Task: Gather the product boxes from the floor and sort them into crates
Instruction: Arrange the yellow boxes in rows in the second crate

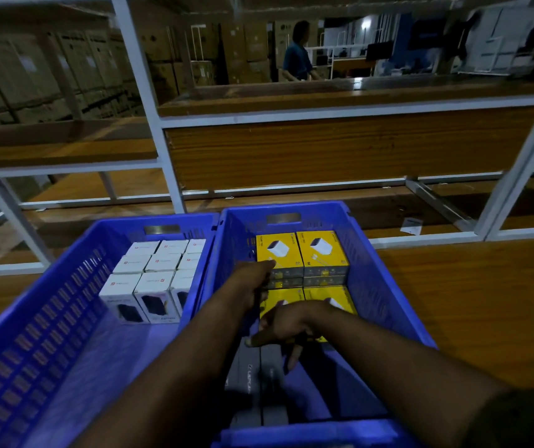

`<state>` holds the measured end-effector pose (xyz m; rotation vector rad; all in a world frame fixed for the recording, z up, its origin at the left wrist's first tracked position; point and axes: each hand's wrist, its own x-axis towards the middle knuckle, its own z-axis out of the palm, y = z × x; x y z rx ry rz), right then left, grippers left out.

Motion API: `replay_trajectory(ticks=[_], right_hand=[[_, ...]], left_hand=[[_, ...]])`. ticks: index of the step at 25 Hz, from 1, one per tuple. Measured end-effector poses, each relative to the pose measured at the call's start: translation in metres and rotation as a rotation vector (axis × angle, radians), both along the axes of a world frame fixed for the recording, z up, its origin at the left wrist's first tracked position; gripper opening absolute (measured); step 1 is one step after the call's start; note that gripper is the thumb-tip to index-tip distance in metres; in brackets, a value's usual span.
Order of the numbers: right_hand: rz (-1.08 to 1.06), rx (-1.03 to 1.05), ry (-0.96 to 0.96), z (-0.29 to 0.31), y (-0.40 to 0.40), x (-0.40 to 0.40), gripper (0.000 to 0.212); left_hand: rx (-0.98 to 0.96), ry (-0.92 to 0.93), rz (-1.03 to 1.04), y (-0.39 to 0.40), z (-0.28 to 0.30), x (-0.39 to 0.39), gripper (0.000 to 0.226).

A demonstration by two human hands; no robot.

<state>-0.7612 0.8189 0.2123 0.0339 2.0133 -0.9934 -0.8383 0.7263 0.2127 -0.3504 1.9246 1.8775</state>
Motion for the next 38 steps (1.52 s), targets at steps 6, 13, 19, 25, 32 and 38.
replay_trajectory(ticks=[6,13,19,25,32,38], right_hand=[[0.0,0.015,-0.023,-0.012,-0.003,0.007,0.039],[0.0,-0.048,-0.225,-0.011,0.028,0.005,0.039],[-0.062,-0.09,-0.265,-0.013,0.027,0.008,0.045],[-0.07,-0.057,-0.25,-0.026,0.023,0.003,0.067],[-0.267,-0.034,0.053,0.007,0.064,-0.008,0.029],[-0.832,-0.401,0.149,0.022,0.092,-0.024,0.024]], left_hand=[[0.004,-0.02,-0.157,-0.002,0.003,0.021,0.021],[-0.132,0.107,-0.21,0.0,0.011,0.028,0.026],[-0.389,0.053,-0.548,0.005,0.006,0.032,0.039],[-0.573,0.042,-0.671,0.001,0.004,0.03,0.043],[-0.61,0.121,-0.604,-0.002,0.013,0.033,0.053],[-0.114,0.096,-0.3,-0.005,0.021,0.025,0.048]])
